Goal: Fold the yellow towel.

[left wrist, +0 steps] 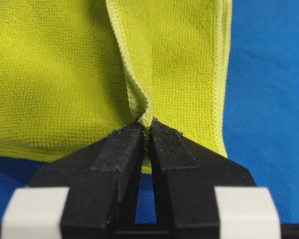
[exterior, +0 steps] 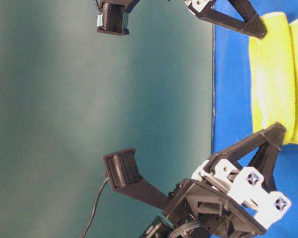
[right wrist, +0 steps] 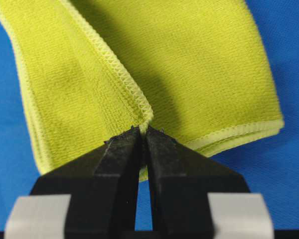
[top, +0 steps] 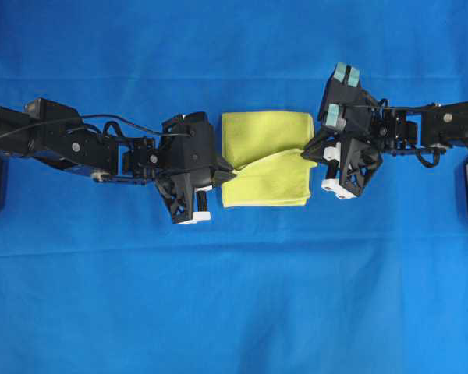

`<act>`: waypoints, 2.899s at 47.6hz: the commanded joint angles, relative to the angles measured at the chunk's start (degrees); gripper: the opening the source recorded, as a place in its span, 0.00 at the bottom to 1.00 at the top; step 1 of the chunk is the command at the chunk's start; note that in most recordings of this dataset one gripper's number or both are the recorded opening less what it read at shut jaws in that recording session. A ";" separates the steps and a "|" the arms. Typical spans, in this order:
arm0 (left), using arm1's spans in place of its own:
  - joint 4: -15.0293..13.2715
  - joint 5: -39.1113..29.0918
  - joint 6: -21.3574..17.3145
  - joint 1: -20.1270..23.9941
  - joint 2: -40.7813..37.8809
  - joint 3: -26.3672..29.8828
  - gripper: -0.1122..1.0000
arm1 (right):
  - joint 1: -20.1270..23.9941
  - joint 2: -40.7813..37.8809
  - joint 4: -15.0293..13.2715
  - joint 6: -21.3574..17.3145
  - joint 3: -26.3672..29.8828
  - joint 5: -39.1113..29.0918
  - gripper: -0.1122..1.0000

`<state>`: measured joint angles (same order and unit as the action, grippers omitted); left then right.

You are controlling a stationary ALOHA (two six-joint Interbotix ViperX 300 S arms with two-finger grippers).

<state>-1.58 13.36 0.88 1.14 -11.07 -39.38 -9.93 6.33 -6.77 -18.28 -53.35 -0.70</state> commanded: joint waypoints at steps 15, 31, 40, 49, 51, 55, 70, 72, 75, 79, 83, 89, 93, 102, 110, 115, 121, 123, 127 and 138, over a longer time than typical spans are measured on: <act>-0.09 0.00 0.00 -0.35 0.79 1.32 0.38 | 3.25 -2.02 2.29 0.18 2.11 0.97 0.15; -0.09 -1.58 -0.18 -1.23 5.10 0.35 0.55 | 6.42 -0.62 2.46 0.18 3.43 -1.76 0.63; -0.09 -4.83 -0.62 -2.37 12.48 -1.23 0.55 | 7.91 6.86 2.29 0.26 4.31 -6.94 0.63; -0.09 -6.50 -1.05 -2.99 21.88 -3.78 0.55 | 7.82 16.70 0.62 0.53 3.96 -11.34 0.63; -0.09 -6.50 -1.14 -2.90 23.91 -4.48 0.55 | 7.73 18.72 -0.26 0.53 3.69 -11.69 0.63; -0.09 -6.50 -1.23 -2.99 28.04 -5.98 0.55 | 6.94 23.38 -1.76 0.53 2.81 -11.87 0.63; -0.09 -6.68 -2.72 -2.64 46.58 -15.38 0.55 | 4.92 41.57 -4.13 0.70 -2.37 -12.22 0.63; -0.09 -7.03 -2.72 -2.64 49.66 -16.96 0.55 | 4.92 43.77 -4.48 0.62 -3.25 -12.39 0.63; -0.09 -7.82 -2.81 -2.64 53.44 -18.90 0.55 | 4.83 47.02 -5.01 0.70 -4.66 -12.66 0.63; 0.00 -8.79 -2.90 -2.64 58.36 -21.62 0.55 | 4.66 51.68 -5.10 0.70 -7.21 -12.66 0.63; -0.09 -9.05 -2.90 -2.64 63.81 -24.96 0.55 | 4.48 55.20 -5.10 0.70 -9.84 -12.39 0.63; 0.00 -9.05 -2.90 -2.64 70.58 -29.71 0.55 | 3.78 59.15 -5.10 0.62 -13.97 -11.87 0.63; 0.00 -9.14 -2.90 -2.64 74.36 -32.96 0.55 | 3.25 61.17 -4.92 0.44 -17.23 -9.58 0.63; -0.09 -9.14 -2.55 -2.64 79.54 -37.88 0.55 | 2.64 61.70 -3.96 0.26 -21.09 -4.39 0.63; 0.00 -9.05 -2.37 -2.64 79.54 -38.58 0.54 | 2.55 60.12 -3.78 0.26 -21.80 -2.55 0.63; 0.00 -9.05 -2.29 -2.64 79.54 -38.50 0.54 | 2.46 60.12 -3.52 0.26 -21.71 -2.55 0.63; -0.09 -9.05 -2.37 -2.64 79.54 -38.50 0.54 | 2.55 60.21 -3.52 0.26 -21.71 -2.72 0.63; -0.09 -9.05 -2.37 -2.64 79.54 -38.50 0.54 | 2.55 60.21 -3.52 0.26 -21.71 -2.72 0.63; -0.09 -8.96 -2.37 -2.64 79.54 -38.50 0.54 | 2.55 60.12 -3.52 0.26 -21.71 -2.81 0.63; 0.00 -8.96 -2.29 -2.64 79.63 -38.58 0.54 | 2.46 59.94 -3.52 0.26 -21.80 -2.81 0.63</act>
<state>-1.58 4.04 -1.41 -1.58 68.99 -78.57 -7.29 67.15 -10.46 -17.93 -75.85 -3.87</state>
